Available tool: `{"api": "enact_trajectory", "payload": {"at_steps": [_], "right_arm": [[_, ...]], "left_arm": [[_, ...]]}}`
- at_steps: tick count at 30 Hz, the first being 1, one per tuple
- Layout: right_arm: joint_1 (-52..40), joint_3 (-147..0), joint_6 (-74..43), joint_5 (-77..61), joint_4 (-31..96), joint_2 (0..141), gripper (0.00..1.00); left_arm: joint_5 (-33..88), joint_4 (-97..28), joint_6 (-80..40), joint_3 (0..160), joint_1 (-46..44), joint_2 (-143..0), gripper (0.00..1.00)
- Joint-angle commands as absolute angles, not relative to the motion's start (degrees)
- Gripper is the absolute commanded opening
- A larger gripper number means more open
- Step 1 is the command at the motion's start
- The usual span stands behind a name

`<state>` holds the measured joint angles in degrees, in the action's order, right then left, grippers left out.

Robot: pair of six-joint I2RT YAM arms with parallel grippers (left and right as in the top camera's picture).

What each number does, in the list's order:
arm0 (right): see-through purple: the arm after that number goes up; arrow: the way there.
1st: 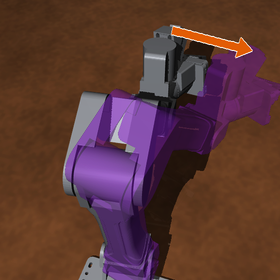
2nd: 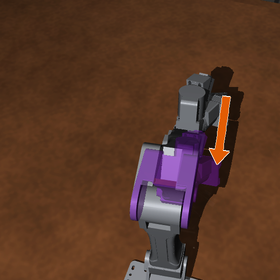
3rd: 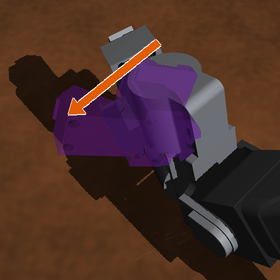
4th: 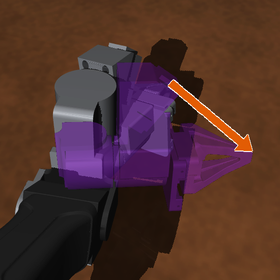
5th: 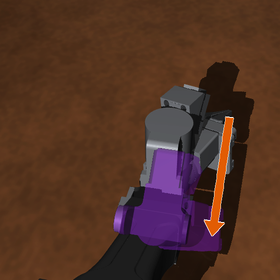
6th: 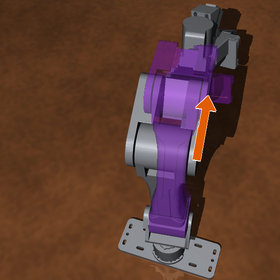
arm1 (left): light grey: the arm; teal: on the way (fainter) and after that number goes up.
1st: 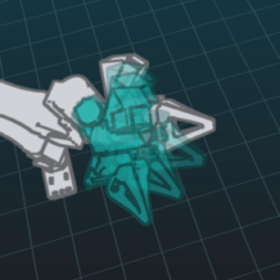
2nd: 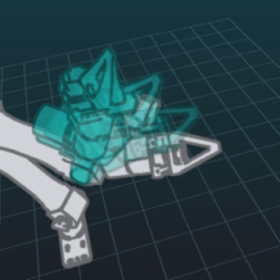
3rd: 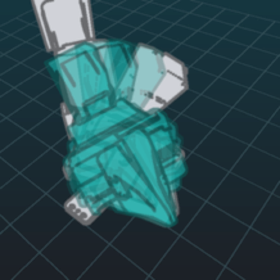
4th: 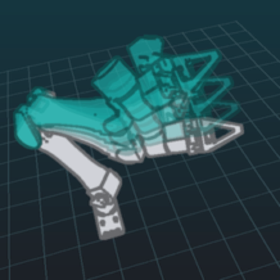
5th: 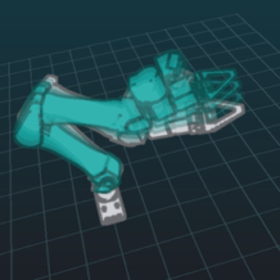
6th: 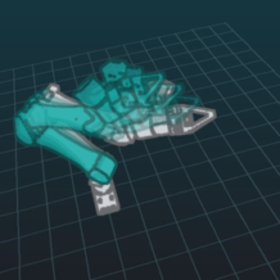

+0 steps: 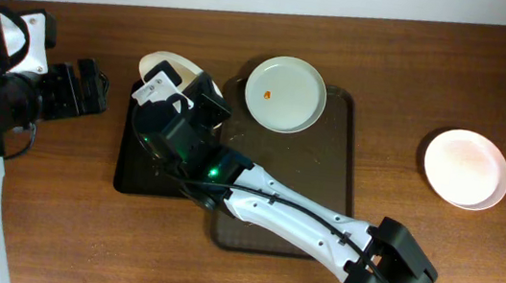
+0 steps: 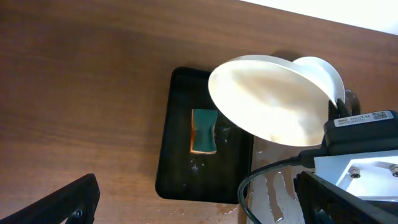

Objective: Clean dirty plates on tray and stack at the side
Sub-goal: 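Lift the plate and tilt it over the black tray with right gripper, then carry the plate right and stack it on the first plate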

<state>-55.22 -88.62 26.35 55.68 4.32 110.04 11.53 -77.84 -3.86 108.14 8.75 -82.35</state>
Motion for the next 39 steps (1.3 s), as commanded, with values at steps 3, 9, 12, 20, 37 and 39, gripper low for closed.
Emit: {"api": "enact_trajectory", "payload": {"at_steps": [3,9,12,20,37,39], "right_arm": [[-55.07,-89.47,24.27,57.74,4.86,107.81,0.04],[-49.71,-90.89,4.29,44.03,22.41,106.17,0.04],[-42.83,-94.24,-5.43,26.52,32.56,102.06,0.04],[1.89,-94.74,-19.16,-15.09,59.07,98.89,0.04],[48.25,-66.24,-25.82,-23.94,36.73,101.97,0.57],[44.69,-67.85,-22.11,-27.16,36.60,99.90,0.57]], "left_arm": [[11.09,-77.34,-3.16,108.71,8.97,-81.71,1.00],[11.11,-76.73,-3.16,108.71,8.95,-81.73,1.00],[11.11,-76.47,-3.16,108.71,8.95,-81.73,1.00],[11.11,-75.92,-3.18,108.71,8.95,-81.73,1.00],[11.11,-75.57,-3.16,108.71,8.95,-81.73,1.00],[11.14,-75.75,-3.16,108.71,8.95,-81.73,1.00]]}}
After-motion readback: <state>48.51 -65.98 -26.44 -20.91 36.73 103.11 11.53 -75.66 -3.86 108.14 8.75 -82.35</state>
